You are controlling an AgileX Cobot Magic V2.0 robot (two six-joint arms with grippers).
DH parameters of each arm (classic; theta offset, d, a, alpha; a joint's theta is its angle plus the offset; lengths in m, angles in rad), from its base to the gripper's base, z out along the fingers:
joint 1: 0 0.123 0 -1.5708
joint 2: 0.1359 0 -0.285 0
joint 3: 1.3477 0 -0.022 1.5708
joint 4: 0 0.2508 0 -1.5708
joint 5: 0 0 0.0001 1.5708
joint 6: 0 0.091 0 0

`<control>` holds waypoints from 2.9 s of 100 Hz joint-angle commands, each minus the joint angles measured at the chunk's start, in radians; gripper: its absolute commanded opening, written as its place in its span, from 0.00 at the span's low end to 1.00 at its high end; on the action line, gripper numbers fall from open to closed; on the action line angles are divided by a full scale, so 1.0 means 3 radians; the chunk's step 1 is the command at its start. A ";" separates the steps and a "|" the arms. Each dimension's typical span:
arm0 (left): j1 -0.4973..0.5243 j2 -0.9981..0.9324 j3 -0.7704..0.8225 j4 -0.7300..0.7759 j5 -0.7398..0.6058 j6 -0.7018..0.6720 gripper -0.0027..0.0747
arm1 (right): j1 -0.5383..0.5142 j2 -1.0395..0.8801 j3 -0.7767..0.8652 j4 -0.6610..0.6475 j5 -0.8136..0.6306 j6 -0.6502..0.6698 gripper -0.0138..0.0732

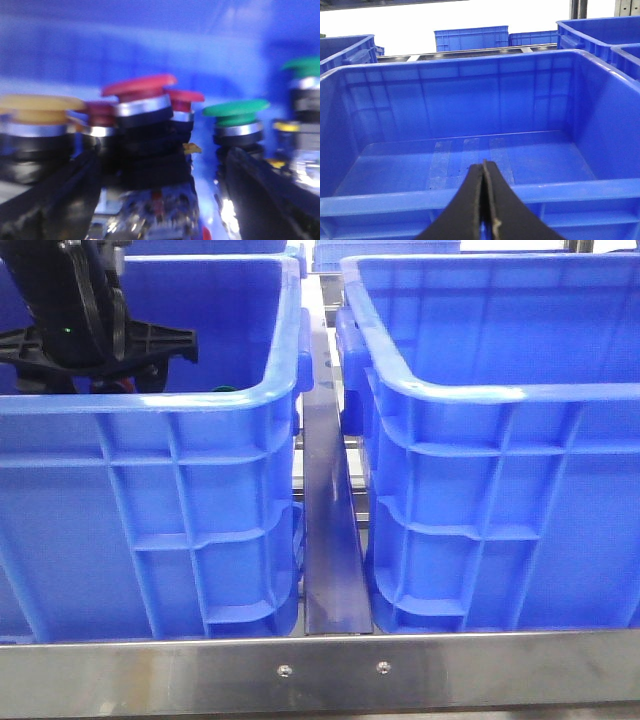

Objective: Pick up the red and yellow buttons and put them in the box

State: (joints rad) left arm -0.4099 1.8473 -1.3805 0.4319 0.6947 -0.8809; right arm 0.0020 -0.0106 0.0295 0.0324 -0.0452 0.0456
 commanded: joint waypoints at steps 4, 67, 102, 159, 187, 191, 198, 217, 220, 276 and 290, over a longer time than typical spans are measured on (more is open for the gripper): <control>0.0015 -0.0160 -0.0118 0.0075 -0.0120 -0.0048 0.52 | 0.0003 -0.0081 -0.0054 0.0007 -0.0255 0.0002 0.06; -0.0196 -0.0824 -0.0089 0.0169 0.0239 0.0371 0.01 | 0.0003 -0.0081 -0.0054 0.0007 -0.0255 0.0002 0.06; -0.1057 -0.1584 0.0117 0.0149 0.0243 0.0896 0.01 | 0.0003 -0.0081 -0.0054 0.0007 -0.0335 0.0002 0.06; -0.2562 -0.1835 0.0117 0.0159 0.0222 0.1683 0.01 | 0.0003 -0.0081 -0.0054 0.0007 -0.0389 0.0002 0.06; -0.2614 -0.1835 0.0117 0.0165 0.0234 0.1867 0.01 | 0.0003 -0.0081 -0.0388 0.0031 -0.0355 0.0444 0.06; -0.2614 -0.1835 0.0117 0.0165 0.0234 0.1874 0.01 | 0.0003 -0.0077 -0.0543 0.0031 -0.0136 0.0538 0.06; -0.2614 -0.1835 0.0117 0.0165 0.0234 0.1881 0.01 | 0.0003 -0.0048 -0.0855 0.0031 0.0304 0.0617 0.06; -0.2614 -0.1835 0.0117 0.0174 0.0234 0.1888 0.01 | 0.0003 0.0315 -0.1786 0.0133 0.1570 0.0617 0.06; -0.2614 -0.1835 0.0117 0.0174 0.0234 0.1888 0.01 | 0.0003 0.0430 -0.1903 0.0188 0.1715 0.0617 0.06; -0.2614 -0.1835 0.0117 0.0182 0.0261 0.1888 0.01 | 0.0003 0.1787 -0.2463 0.1289 0.2448 0.0279 0.21; -0.2614 -0.1835 0.0117 0.0182 0.0267 0.1888 0.01 | 0.0003 0.1809 -0.2463 0.1434 0.2433 0.0248 0.53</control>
State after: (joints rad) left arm -1.1856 1.3306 -1.3183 0.4580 0.8209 -0.3102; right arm 0.0020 0.5202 -0.6740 0.4122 0.7565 0.1410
